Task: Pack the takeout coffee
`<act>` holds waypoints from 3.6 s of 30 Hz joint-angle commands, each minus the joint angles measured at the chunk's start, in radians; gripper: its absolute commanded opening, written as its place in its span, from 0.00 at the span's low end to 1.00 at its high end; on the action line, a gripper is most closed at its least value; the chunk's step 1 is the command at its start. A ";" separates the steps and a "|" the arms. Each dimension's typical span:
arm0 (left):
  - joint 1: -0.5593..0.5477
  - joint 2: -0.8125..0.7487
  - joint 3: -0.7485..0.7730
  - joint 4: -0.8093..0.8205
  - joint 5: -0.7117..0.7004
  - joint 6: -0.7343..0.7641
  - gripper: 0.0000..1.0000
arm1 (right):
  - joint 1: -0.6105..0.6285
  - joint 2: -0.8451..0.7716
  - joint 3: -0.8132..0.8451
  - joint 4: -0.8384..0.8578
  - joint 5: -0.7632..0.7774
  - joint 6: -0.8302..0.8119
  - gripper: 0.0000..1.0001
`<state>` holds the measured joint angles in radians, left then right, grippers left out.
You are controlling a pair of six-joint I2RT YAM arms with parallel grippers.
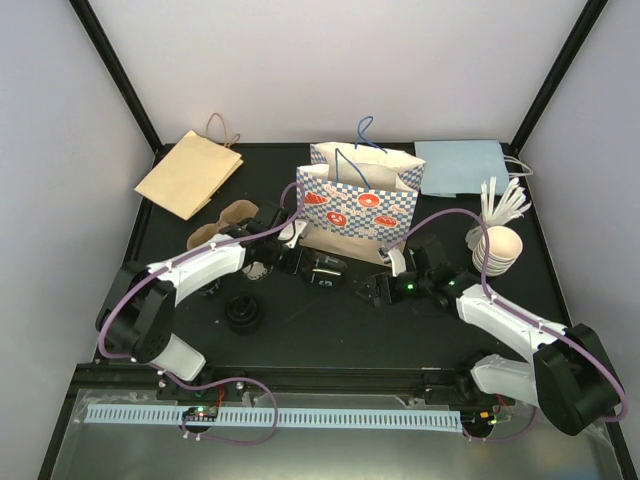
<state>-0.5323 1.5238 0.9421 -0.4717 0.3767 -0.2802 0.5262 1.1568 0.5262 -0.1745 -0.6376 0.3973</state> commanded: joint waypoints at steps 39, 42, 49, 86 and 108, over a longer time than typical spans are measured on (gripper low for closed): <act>-0.632 0.480 0.637 -0.963 -1.247 -0.181 0.22 | -0.006 -0.633 -0.069 -0.338 0.962 0.239 0.97; -0.634 0.485 0.636 -0.946 -1.222 -0.168 0.22 | -0.006 -0.631 -0.063 -0.340 0.966 0.237 0.98; -0.650 0.507 0.639 -0.928 -1.198 -0.167 0.25 | -0.005 -0.660 -0.068 -0.338 0.983 0.239 0.98; -0.591 0.070 0.560 -0.633 -0.684 -0.041 0.99 | -0.006 -0.579 0.024 -0.306 0.788 0.142 1.00; -0.190 -0.472 0.205 -0.347 -0.399 -0.067 0.99 | 0.333 0.021 0.440 -0.381 0.659 0.005 0.99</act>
<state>-0.7631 1.0988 1.1652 -0.9173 -0.0921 -0.3367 0.8143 1.1088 0.8917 -0.5240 0.0082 0.4408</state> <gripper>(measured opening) 0.987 0.991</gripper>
